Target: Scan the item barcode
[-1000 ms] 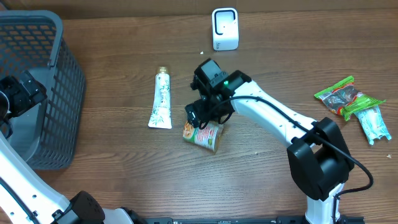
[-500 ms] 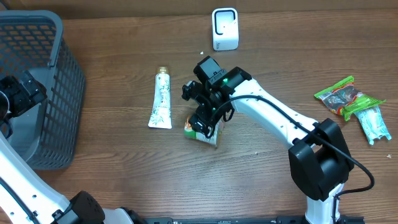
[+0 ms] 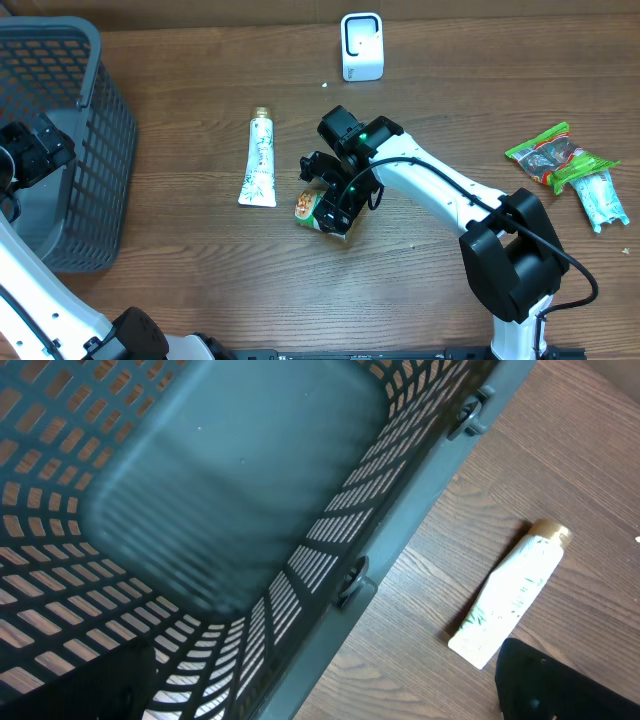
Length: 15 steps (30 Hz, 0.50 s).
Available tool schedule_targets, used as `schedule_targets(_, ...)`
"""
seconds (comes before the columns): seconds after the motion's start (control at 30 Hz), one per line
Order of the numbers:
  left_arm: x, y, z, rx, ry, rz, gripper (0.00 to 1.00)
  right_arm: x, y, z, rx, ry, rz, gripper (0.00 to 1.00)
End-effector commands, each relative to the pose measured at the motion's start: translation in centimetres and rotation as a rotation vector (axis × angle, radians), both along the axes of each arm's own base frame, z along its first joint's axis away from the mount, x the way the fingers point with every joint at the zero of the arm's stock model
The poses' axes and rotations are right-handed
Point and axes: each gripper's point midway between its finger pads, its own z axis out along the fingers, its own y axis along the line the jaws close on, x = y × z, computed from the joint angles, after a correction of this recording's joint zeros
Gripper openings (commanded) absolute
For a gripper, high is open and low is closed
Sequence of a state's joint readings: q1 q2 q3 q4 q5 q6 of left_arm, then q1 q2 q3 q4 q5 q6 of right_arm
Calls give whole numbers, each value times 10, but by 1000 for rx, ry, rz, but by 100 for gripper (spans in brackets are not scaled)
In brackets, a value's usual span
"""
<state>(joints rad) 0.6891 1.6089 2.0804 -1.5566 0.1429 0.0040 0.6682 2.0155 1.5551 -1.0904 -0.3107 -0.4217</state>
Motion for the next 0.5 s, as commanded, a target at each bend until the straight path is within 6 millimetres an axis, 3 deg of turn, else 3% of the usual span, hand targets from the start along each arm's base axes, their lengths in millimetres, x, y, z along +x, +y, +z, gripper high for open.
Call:
schedule_targets(0.0, 0, 0, 1, 6, -2, -15, 100, -7, 2, 1, 16, 32, -2, 100)
schedule_targets(0.3, 0, 0, 1, 6, -2, -15, 99, -13, -2, -15, 7, 43, -2, 99)
schedule_targets(0.4, 0, 0, 1, 6, -2, -14, 100, -13, -3, -17, 4, 40, -2, 92)
schedule_targets(0.47, 0, 0, 1, 6, -2, -15, 100, -9, -1, -17, 11, 24, -2, 80)
